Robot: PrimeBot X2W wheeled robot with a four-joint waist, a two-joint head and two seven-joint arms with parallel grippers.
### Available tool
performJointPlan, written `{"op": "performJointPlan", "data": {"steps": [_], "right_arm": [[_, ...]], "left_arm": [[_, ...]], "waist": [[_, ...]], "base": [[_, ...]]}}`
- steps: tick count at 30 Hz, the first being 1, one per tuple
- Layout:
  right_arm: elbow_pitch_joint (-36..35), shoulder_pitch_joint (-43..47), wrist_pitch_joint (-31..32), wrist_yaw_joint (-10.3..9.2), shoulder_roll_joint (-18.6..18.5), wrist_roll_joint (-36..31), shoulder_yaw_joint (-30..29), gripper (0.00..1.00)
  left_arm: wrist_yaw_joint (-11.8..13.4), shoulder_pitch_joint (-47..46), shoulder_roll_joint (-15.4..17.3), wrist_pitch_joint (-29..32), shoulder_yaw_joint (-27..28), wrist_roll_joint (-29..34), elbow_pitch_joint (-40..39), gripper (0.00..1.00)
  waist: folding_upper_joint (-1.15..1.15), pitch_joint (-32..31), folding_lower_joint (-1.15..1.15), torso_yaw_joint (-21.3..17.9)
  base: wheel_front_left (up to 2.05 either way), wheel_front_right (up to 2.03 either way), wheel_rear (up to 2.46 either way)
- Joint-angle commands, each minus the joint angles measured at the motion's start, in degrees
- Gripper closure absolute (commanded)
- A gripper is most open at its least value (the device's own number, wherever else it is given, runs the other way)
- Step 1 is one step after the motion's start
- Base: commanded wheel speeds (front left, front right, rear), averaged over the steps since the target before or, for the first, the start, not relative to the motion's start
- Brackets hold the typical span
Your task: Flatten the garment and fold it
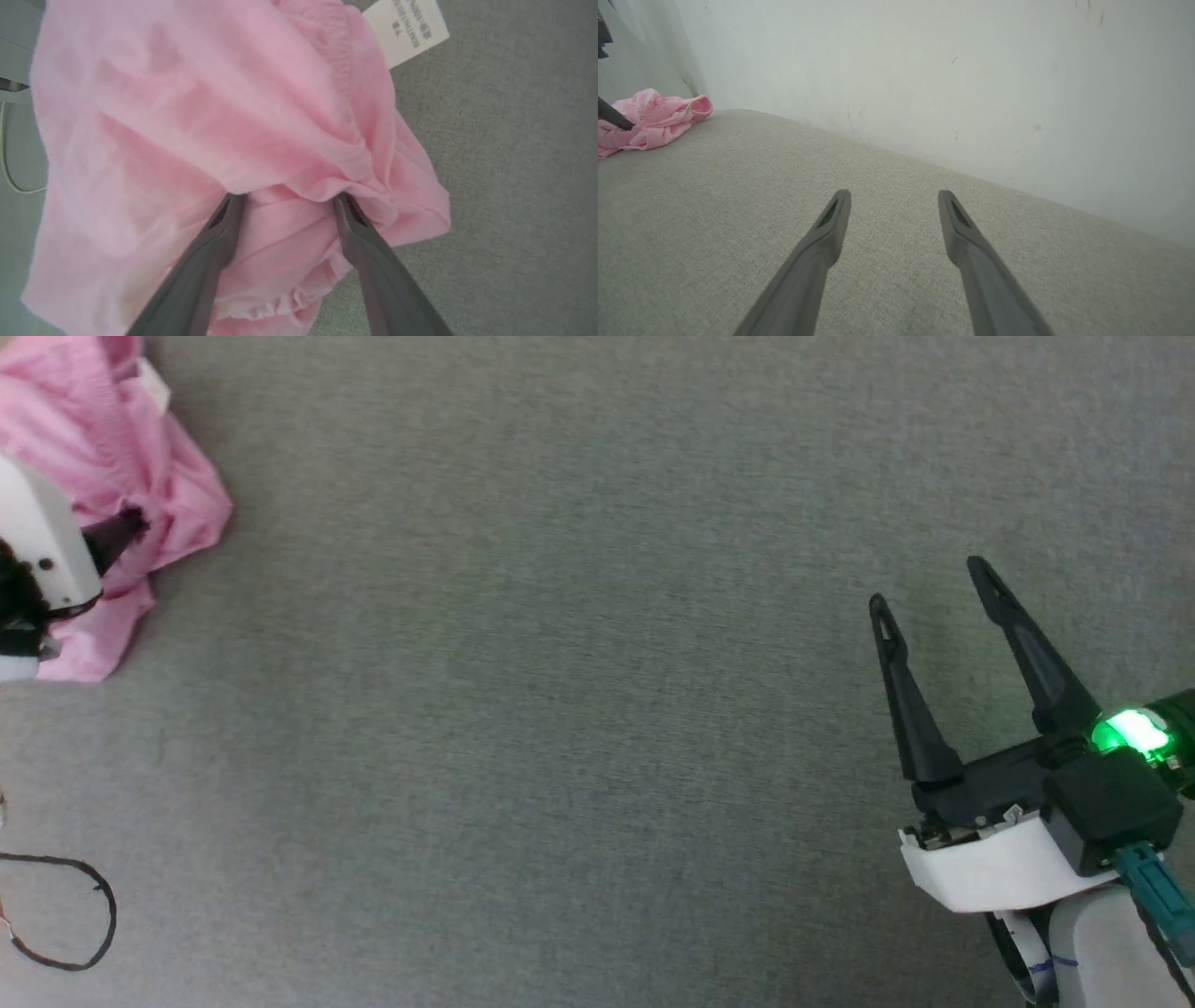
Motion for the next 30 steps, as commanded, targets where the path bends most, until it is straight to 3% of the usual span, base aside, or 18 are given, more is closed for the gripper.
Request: {"op": "performJointPlan", "data": {"steps": [1, 3, 5, 6, 12, 24, 30], "right_arm": [[-0.2, -1.2, -0.4, -0.06, 0.2, -0.4, -0.3, 0.0], [-0.3, -1.5, -1.0, -0.06, 0.6, -0.8, -1.1, 0.0], [-0.1, -1.6, -1.2, -0.06, 0.9, -1.2, -1.8, 0.0], [0.1, -1.7, -1.3, -0.06, 1.0, -1.3, -2.0, 0.0], [1.7, -1.7, -1.7, -0.06, 1.3, -1.8, -2.5, 0.0], [7.9, 0.7, -3.4, -0.06, 2.1, -0.2, -4.6, 0.0], [11.0, 1.6, -4.1, -0.06, 2.3, 0.9, -8.3, 0.0]], "left_arm": [[-0.4, -0.6, 0.3, 0.7, -0.2, -0.5, 0.5, 0.0], [-0.4, -0.1, 0.6, 3.6, -1.0, -2.0, 1.4, 0.0], [-0.4, 0.3, 0.8, 5.9, -1.7, -3.6, 1.7, 0.76], [-0.4, 0.4, 0.9, 6.1, -1.9, -4.3, 1.5, 1.0], [-0.4, 0.8, 1.9, 0.8, -3.1, -6.1, 0.0, 1.0], [-0.4, -1.0, 1.6, -27.2, -3.0, -6.6, -4.1, 1.0], [-0.4, 1.8, 0.9, -36.2, -5.5, -5.1, -11.8, 1.0]], "waist": [[0.0, 2.8, -0.01, -2.9], [0.0, 2.8, -0.01, -3.2], [0.0, 2.6, -0.01, -3.3], [0.0, 2.4, -0.01, -3.2], [0.0, -0.7, -0.01, -2.6], [0.0, -14.4, -0.01, -1.9], [0.0, -20.8, -0.01, -3.1]], "base": [[0.0, 0.0, 0.0], [0.0, 0.0, 0.0], [0.0, 0.0, 0.0], [0.0, 0.0, 0.0], [0.0, 0.0, 0.0], [0.0, 0.0, 0.0], [0.0, 0.0, 0.0]]}}
